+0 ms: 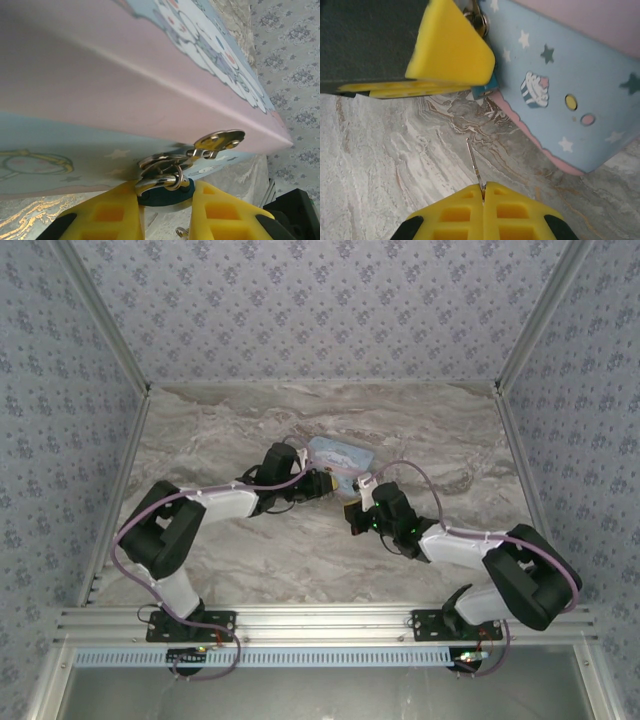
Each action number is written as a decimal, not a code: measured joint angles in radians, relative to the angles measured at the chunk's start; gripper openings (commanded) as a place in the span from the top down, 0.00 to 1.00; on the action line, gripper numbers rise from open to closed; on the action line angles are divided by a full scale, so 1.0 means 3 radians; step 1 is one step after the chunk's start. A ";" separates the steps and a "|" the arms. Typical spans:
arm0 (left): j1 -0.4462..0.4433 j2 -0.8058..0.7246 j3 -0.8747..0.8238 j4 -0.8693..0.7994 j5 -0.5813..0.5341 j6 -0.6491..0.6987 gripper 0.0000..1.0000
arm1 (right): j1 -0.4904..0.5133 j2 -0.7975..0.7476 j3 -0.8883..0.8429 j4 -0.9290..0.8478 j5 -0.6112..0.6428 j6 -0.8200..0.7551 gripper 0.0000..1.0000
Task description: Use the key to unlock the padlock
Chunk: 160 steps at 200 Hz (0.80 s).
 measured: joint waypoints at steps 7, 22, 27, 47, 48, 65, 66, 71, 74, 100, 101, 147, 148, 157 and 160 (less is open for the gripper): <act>0.0000 0.0000 0.0000 -0.0003 0.0000 -0.0023 0.79 | 0.0000 0.0015 0.0000 0.0025 0.0010 -0.0011 1.00; 0.0000 0.0000 0.0000 -0.0013 0.0000 -0.0050 0.79 | -0.0001 0.0037 0.0000 0.0065 0.0027 -0.0038 1.00; 0.0000 0.0000 0.0000 -0.0018 -0.0001 -0.0060 0.80 | -0.0005 0.0041 0.0000 0.0078 0.0027 -0.0048 1.00; 0.0000 0.0000 0.0008 -0.0037 -0.0001 -0.0078 0.80 | -0.0019 0.0064 0.0000 0.0107 0.0028 -0.0078 1.00; 0.0000 0.0000 0.0008 -0.0038 -0.0001 -0.0080 0.80 | -0.0020 0.0065 0.0000 0.0107 0.0028 -0.0078 1.00; 0.0000 0.0000 0.0014 -0.0046 -0.0003 -0.0085 0.80 | -0.0046 0.0095 0.0000 0.0121 0.0028 -0.0100 1.00; 0.0000 0.0000 0.0014 -0.0046 -0.0004 -0.0086 0.80 | -0.0048 0.0098 0.0000 0.0122 0.0028 -0.0100 1.00; -0.0001 0.0000 0.0015 -0.0046 -0.0004 -0.0088 0.80 | -0.0055 0.0107 0.0001 0.0123 0.0027 -0.0107 1.00; -0.0001 0.0000 0.0015 -0.0047 -0.0004 -0.0088 0.80 | -0.0057 0.0112 0.0001 0.0126 0.0027 -0.0111 1.00; -0.0006 0.0000 0.0015 -0.0046 -0.0011 -0.0112 0.80 | -0.0067 0.0170 0.0046 0.0132 0.0025 -0.0134 1.00; -0.0008 0.0000 0.0015 -0.0046 -0.0011 -0.0112 0.80 | -0.0067 0.0172 0.0046 0.0132 0.0024 -0.0134 1.00; -0.0008 0.0000 0.0015 -0.0046 -0.0011 -0.0122 0.80 | -0.0071 0.0239 0.0139 0.0151 0.0022 -0.0136 1.00; -0.0008 0.0000 0.0015 -0.0046 -0.0011 -0.0122 0.80 | -0.0071 0.0240 0.0139 0.0151 0.0022 -0.0136 1.00; -0.0008 0.0000 0.0015 -0.0046 -0.0011 -0.0122 0.80 | -0.0076 0.0253 0.0149 0.0156 0.0020 -0.0136 1.00; -0.0008 0.0000 0.0015 -0.0046 -0.0011 -0.0122 0.80 | -0.0078 0.0259 0.0153 0.0156 0.0020 -0.0136 1.00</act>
